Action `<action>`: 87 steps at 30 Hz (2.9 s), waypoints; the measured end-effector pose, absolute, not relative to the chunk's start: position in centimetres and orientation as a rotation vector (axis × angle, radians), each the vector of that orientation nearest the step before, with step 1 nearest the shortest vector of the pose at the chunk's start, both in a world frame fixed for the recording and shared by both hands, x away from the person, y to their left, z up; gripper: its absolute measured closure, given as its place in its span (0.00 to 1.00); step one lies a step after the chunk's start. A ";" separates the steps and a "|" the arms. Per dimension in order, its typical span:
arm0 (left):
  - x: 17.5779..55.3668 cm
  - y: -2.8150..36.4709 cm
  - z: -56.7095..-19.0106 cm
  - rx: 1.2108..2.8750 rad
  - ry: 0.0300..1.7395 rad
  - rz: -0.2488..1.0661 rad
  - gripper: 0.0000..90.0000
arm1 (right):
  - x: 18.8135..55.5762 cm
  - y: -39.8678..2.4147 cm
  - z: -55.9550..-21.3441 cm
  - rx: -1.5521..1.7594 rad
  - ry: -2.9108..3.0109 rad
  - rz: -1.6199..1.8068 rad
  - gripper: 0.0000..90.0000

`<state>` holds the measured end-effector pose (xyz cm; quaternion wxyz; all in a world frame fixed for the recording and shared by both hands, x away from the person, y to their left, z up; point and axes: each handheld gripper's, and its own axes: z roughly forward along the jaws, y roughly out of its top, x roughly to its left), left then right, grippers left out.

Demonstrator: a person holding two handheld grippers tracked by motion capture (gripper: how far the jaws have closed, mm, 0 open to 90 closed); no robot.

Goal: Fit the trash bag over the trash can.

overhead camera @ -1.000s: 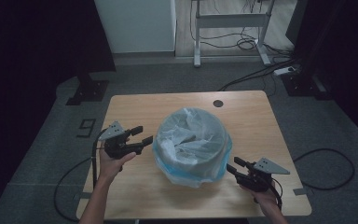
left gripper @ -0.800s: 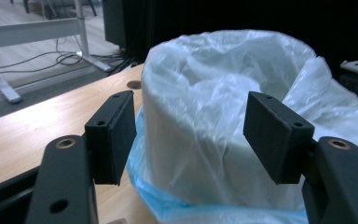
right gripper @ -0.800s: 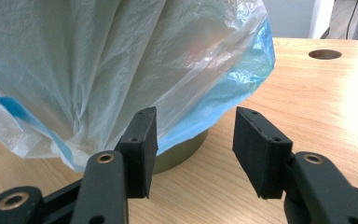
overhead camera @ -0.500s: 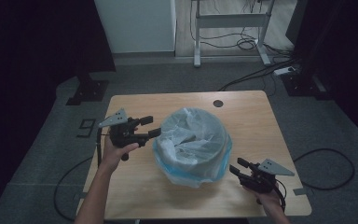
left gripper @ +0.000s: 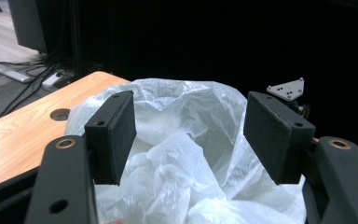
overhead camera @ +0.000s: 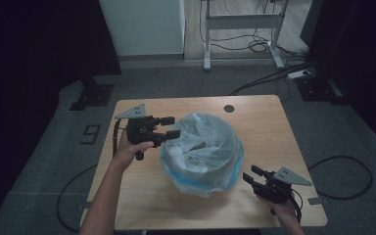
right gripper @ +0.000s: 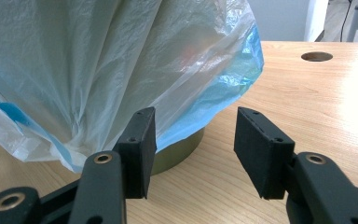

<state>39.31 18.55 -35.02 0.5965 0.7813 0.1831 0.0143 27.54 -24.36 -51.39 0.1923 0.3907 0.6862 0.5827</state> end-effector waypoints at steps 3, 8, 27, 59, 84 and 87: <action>39.6 18.3 -35.1 1.820 0.433 0.043 0.37 | 27.7 -24.6 -51.6 1.111 1.930 1.625 0.53; 39.9 18.0 -35.0 1.812 0.437 0.040 0.38 | 27.6 -24.7 -51.6 1.121 1.919 1.624 0.52; 41.7 13.9 -35.3 1.934 0.383 -0.015 0.39 | 27.7 -24.5 -52.0 1.126 1.940 1.609 0.52; 42.9 4.2 -34.4 2.341 0.281 -0.059 0.42 | 27.7 -24.6 -52.2 1.120 1.959 1.598 0.52; 42.0 2.4 -35.4 2.505 0.277 0.042 0.42 | 27.7 -24.5 -52.3 1.108 1.979 1.584 0.51; 41.8 3.3 -34.6 2.485 0.283 0.057 0.42 | 27.7 -24.5 -52.3 1.107 1.979 1.584 0.51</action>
